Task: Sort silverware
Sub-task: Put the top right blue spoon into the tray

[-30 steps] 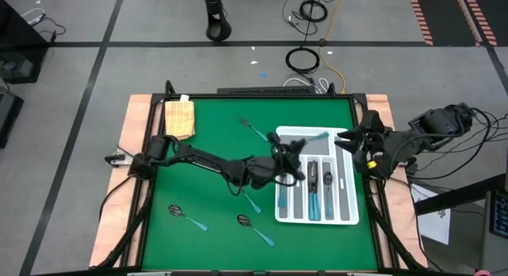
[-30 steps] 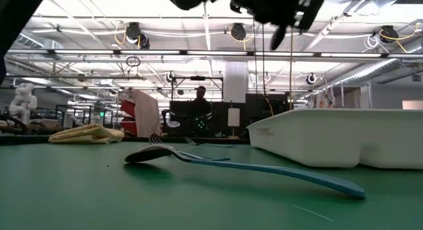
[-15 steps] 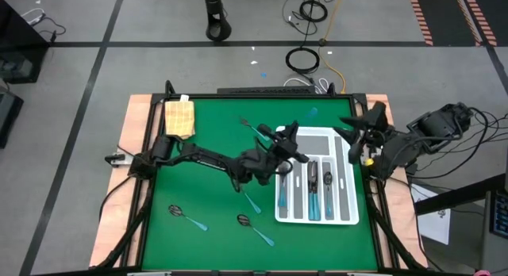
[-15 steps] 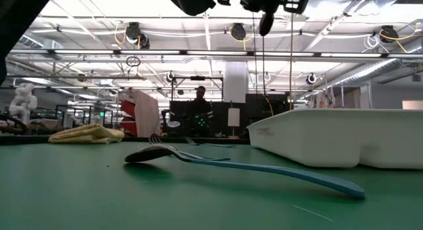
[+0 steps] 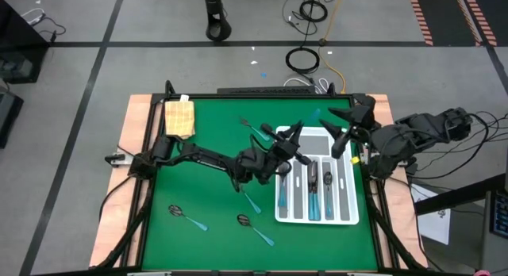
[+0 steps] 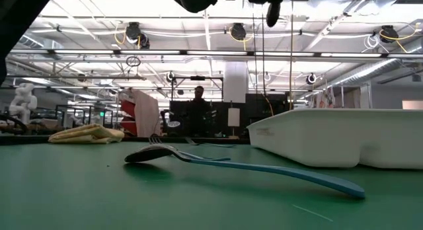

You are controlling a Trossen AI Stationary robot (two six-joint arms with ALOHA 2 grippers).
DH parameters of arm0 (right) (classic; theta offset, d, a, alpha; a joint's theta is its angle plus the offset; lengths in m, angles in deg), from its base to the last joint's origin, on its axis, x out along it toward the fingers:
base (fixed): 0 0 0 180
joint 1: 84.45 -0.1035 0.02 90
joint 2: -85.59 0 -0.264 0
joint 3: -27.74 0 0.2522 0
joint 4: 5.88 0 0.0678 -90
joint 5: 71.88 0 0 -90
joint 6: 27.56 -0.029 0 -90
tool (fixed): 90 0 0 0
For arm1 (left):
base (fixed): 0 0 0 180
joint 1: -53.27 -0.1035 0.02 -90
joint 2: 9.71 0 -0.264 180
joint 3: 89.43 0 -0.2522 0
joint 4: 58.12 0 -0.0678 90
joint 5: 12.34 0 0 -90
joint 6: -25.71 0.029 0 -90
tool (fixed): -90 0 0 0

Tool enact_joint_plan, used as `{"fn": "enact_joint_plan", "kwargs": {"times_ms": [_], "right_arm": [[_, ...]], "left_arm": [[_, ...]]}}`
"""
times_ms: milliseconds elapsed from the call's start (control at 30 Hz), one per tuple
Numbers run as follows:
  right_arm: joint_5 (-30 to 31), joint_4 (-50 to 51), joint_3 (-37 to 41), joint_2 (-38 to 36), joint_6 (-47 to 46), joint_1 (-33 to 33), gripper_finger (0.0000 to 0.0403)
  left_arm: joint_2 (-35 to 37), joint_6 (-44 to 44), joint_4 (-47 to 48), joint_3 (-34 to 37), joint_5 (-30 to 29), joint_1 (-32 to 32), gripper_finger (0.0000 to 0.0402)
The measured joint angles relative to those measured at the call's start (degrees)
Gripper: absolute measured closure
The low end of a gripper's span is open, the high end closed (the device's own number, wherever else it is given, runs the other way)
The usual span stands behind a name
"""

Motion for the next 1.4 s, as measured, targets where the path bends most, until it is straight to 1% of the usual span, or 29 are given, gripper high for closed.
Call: {"fn": "enact_joint_plan", "kwargs": {"times_ms": [200,333,400,433,567,600,767,967,1067,1200,1233,1300,1400], "right_arm": [[-3.3,-6.4,0.0,2.3,5.1,3.0,0.0206],[-4.1,-6.9,0.0,3.1,4.3,4.8,0.0214],[-4.2,-6.7,0.0,3.5,3.6,5.6,0.0240],[-4.3,-6.5,0.0,3.6,3.5,5.7,0.0260],[-4.5,-6.1,0.0,4.4,3.5,6.0,0.0373],[-4.6,-6.2,0.0,4.7,3.4,5.9,0.0386],[-4.6,-5.9,-0.1,5.1,3.2,6.0,0.0399],[-4.6,-3.0,-0.1,5.2,3.7,5.9,0.0401],[-2.9,-2.0,0.0,5.2,4.6,6.3,0.0402],[-3.1,-2.0,0.0,4.9,5.8,7.6,0.0403],[-3.6,-1.0,0.0,4.8,6.4,7.8,0.0403],[-4.7,4.1,0.0,4.6,6.3,7.8,0.0403],[-8.0,15.8,0.0,4.5,2.0,7.8,0.0403]], "left_arm": [[0.0,0.0,0.2,-1.1,0.7,-0.3,0.0387],[0.0,0.0,0.3,-1.1,1.4,-0.3,0.0387],[0.0,0.0,0.3,-1.1,1.4,-0.3,0.0387],[0.0,0.0,0.3,-1.1,1.4,-0.3,0.0387],[0.0,0.1,0.3,-1.1,1.4,-0.3,0.0387],[0.0,0.0,0.3,-1.1,1.3,-0.3,0.0387],[0.0,-0.1,0.9,-1.1,1.4,-0.7,0.0385],[0.5,-0.2,6.6,-1.1,2.3,-0.3,0.0366],[1.4,-4.1,11.4,-1.2,3.1,0.7,0.0353],[1.9,-10.5,17.6,-1.2,6.8,1.4,0.0336],[1.9,-11.7,19.1,-1.2,7.0,1.5,0.0331],[2.5,-13.2,23.8,-1.2,8.1,1.6,0.0322],[5.8,-21.2,34.8,-1.2,8.9,2.6,0.0313]]}}
